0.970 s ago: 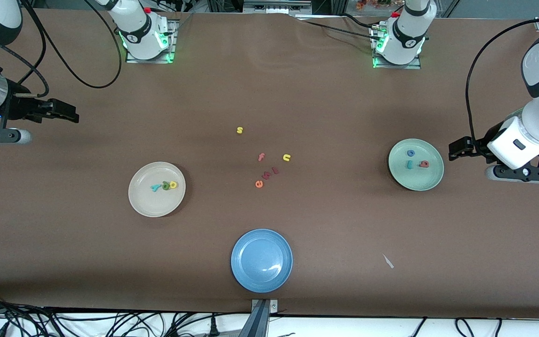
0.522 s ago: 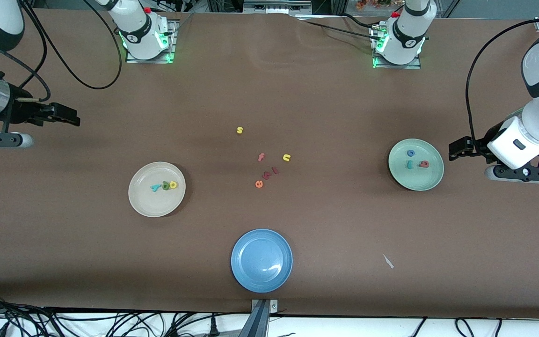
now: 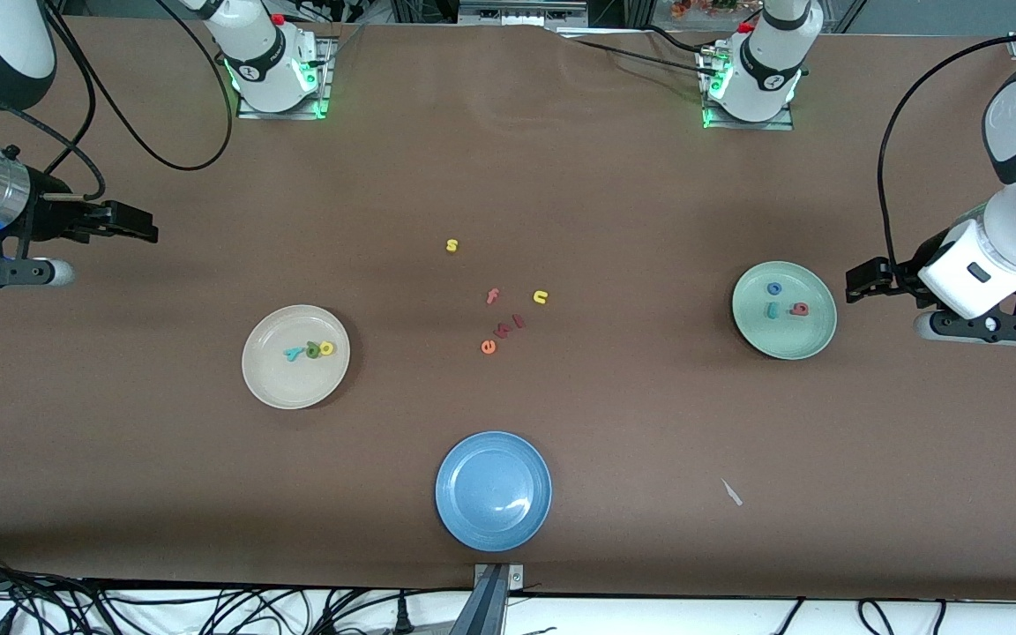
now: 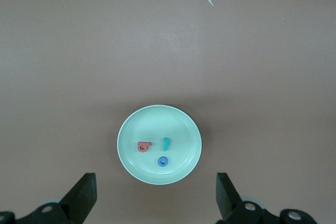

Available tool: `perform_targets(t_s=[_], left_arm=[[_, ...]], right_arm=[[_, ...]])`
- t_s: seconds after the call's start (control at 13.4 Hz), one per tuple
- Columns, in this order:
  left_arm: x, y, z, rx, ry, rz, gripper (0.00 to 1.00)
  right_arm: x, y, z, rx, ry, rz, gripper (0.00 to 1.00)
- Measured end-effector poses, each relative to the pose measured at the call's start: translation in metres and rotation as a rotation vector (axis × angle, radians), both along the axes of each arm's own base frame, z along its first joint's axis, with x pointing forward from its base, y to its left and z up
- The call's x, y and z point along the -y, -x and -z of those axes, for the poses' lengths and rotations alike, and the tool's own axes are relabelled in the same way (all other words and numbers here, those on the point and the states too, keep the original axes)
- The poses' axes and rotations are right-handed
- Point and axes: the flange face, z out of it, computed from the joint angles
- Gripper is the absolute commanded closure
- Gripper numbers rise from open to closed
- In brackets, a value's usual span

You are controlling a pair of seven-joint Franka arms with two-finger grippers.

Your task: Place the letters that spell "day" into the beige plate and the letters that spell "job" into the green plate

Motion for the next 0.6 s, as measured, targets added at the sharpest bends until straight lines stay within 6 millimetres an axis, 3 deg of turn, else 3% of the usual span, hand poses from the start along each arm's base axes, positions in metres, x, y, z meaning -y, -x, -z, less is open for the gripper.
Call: perform_targets(t_s=[0.6], left_arm=[[0.0001, 0.0000, 0.0000, 0.000, 0.000, 0.000, 0.00]], right_arm=[[0.0028, -0.0060, -0.0104, 0.071, 0.023, -0.008, 0.00]])
